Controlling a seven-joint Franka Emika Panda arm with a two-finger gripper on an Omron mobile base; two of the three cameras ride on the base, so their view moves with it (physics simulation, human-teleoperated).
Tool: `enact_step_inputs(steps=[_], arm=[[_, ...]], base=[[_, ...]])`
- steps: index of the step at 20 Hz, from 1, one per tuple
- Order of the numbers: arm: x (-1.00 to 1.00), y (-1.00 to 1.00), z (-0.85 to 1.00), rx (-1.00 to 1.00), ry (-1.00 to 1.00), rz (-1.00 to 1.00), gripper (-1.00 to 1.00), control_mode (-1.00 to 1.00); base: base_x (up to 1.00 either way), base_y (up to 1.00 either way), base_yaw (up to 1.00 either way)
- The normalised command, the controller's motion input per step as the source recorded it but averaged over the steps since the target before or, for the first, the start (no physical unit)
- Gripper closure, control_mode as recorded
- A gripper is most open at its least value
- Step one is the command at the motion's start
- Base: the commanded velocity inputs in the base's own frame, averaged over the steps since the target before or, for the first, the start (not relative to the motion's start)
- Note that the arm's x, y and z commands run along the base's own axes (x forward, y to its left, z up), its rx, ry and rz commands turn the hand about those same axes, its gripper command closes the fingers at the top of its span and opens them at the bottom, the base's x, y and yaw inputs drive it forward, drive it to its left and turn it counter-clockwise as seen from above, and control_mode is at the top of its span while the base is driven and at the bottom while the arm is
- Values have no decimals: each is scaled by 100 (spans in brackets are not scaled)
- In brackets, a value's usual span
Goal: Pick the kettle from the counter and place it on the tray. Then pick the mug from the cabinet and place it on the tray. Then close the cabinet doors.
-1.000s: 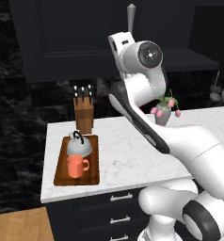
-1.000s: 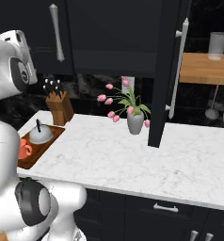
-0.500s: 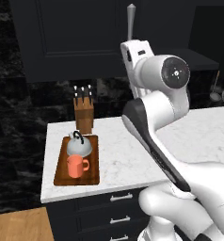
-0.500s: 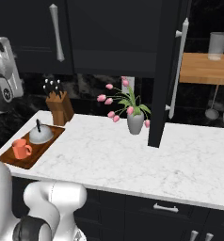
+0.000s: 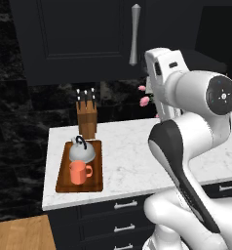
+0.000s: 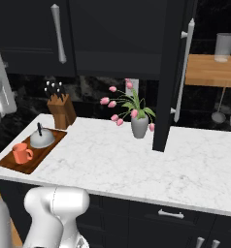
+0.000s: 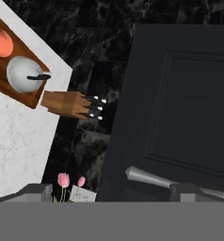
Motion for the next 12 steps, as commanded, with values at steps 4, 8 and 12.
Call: enact_step_inputs(steps=[4, 8, 12], arm=[[-53, -13, 4, 0, 0, 0, -100, -100], [-45, -7, 0, -4, 0, 0, -100, -100], [-50, -15, 0, -1, 0, 0, -100, -100]], base=[[0, 0, 0], [0, 0, 0], [0, 0, 0]])
